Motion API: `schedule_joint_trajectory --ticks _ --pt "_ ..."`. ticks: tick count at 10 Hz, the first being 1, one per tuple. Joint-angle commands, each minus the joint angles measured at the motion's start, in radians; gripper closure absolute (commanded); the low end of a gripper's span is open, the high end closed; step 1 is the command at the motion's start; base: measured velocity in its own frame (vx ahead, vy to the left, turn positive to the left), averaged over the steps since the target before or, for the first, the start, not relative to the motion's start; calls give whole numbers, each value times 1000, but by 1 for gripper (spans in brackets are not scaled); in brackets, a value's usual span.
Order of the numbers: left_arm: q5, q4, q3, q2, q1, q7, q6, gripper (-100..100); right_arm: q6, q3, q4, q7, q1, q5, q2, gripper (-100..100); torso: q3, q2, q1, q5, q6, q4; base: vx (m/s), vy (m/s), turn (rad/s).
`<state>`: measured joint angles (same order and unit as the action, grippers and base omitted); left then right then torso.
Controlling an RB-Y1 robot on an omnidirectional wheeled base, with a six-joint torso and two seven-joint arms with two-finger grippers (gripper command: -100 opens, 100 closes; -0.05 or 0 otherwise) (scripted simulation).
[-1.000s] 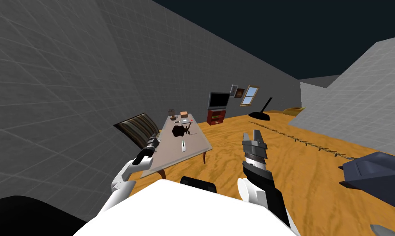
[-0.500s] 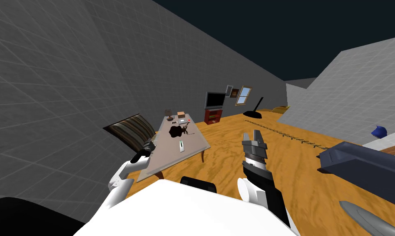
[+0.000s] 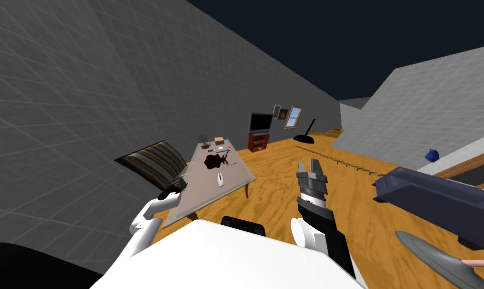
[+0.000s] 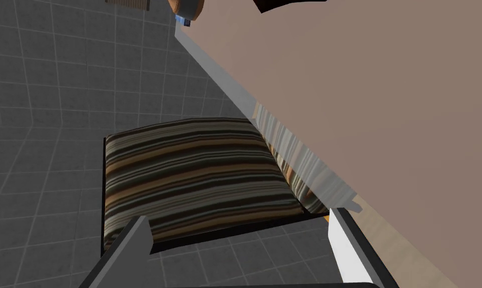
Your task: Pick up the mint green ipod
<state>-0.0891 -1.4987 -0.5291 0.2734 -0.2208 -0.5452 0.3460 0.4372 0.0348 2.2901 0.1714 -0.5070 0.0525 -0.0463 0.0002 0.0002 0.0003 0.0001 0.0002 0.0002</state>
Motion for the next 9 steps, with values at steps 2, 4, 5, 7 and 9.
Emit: schedule_joint_trajectory --ticks 2,4,5,7,9 --pt "-16 84 -45 26 43 -34 67 -100 0 0 0 0 0 0 0 0 0 0 0 0 -1 0 -13 -2 -150" --pt "-25 148 -74 39 68 -54 114 -100 0 0 0 0 0 0 0 0 0 0 0 0 -1 0 -11 -4 -146" --pt "-25 176 -74 39 68 -54 140 -100 0 0 0 0 0 0 0 0 0 0 0 0 0 0 -7 -2 -110" --pt "-33 213 -102 52 94 -73 189 -100 0 0 0 0 0 0 0 0 0 0 0 0 -1 0 -3 -4 -86" --pt "-41 285 -128 66 120 -89 226 -100 0 0 0 0 0 0 0 0 0 0 0 0 -1 0 -5 -6 -178"
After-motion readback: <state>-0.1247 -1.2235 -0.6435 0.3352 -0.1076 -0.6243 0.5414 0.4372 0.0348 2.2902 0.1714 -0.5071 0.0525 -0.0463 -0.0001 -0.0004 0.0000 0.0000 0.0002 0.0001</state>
